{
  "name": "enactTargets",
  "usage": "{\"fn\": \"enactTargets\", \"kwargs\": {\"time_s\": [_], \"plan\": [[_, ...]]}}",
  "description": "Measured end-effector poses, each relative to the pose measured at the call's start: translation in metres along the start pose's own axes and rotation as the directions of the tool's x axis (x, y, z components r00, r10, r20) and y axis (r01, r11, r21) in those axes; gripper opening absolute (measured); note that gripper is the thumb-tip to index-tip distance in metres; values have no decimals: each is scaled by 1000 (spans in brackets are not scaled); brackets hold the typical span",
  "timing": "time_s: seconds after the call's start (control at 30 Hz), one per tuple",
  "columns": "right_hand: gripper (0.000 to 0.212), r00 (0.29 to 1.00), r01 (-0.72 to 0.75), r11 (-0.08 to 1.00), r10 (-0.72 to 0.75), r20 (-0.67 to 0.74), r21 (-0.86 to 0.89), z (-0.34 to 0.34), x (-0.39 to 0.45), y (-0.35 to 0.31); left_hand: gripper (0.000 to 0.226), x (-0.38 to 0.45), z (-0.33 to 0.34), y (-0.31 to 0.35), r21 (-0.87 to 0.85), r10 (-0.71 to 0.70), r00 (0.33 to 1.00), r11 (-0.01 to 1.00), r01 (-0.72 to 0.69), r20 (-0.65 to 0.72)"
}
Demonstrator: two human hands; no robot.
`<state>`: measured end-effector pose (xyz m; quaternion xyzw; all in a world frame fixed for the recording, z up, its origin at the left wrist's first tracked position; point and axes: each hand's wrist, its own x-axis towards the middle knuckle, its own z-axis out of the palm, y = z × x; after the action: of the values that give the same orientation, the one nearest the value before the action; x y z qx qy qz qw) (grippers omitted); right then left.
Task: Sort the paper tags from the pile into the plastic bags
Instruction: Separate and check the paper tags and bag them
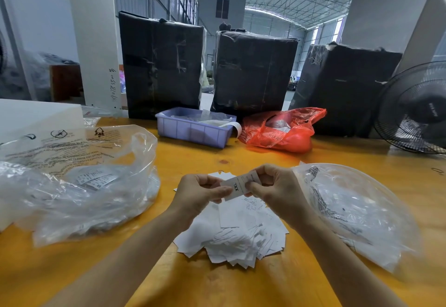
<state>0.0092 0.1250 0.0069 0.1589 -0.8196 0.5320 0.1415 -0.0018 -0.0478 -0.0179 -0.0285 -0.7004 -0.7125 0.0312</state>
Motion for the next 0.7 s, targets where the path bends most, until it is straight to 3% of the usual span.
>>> {"fn": "enactTargets", "kwargs": {"time_s": [0.17,0.37,0.53,0.7], "plan": [[12,997,-25,1000,25,-67,-1,-3,0,-1,21,-1,0,0,-2,-21,1000,1000,21,12],[34,982,-150,978,131,135,147,-5,-3,-10,29,-5,3,1,63,0,995,998,-6,103],[22,995,-92,973,97,-13,212,-8,-2,-11,25,-6,6,4,38,-28,993,999,24,113],[22,996,-83,976,87,-9,202,-6,-1,-11,26,-7,6,5,17,-69,993,998,68,98]]}}
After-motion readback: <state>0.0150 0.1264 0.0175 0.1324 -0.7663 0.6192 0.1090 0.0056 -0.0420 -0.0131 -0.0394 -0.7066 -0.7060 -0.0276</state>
